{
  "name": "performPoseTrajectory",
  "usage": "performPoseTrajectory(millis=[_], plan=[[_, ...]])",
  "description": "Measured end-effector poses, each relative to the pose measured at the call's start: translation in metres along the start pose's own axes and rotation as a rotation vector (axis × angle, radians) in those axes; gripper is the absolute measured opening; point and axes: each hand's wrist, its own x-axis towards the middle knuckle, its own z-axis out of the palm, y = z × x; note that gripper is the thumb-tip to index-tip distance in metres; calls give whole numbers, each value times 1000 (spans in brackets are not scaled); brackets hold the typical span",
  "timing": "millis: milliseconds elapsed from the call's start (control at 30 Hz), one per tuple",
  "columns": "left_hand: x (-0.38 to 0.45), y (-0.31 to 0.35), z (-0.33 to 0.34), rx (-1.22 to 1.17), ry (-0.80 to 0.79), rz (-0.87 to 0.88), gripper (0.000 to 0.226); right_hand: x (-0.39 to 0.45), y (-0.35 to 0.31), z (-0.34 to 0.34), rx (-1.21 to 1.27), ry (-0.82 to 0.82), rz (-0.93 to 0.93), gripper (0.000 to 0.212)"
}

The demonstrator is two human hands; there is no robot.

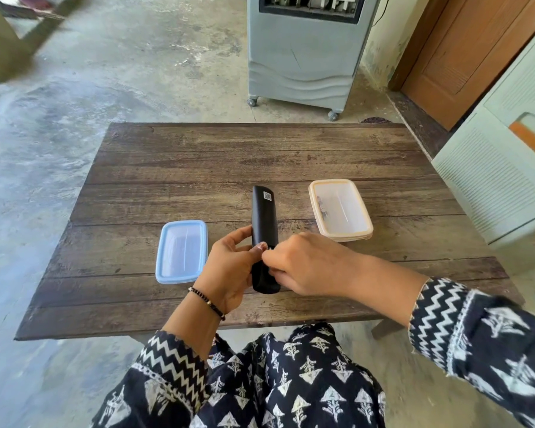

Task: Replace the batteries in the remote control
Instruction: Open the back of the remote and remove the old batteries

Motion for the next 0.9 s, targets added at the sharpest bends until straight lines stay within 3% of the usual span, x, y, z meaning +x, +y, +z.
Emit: performPoseTrajectory(millis=[233,767,900], plan=[[1,1,-2,-20,11,-11,35,-6,-1,9,23,117,78,20],[2,3,1,-34,7,-13,37,-12,-4,15,12,194,130,23],[2,2,0,-36,9,-24,35,-14,-6,20,-16,211,114,34]])
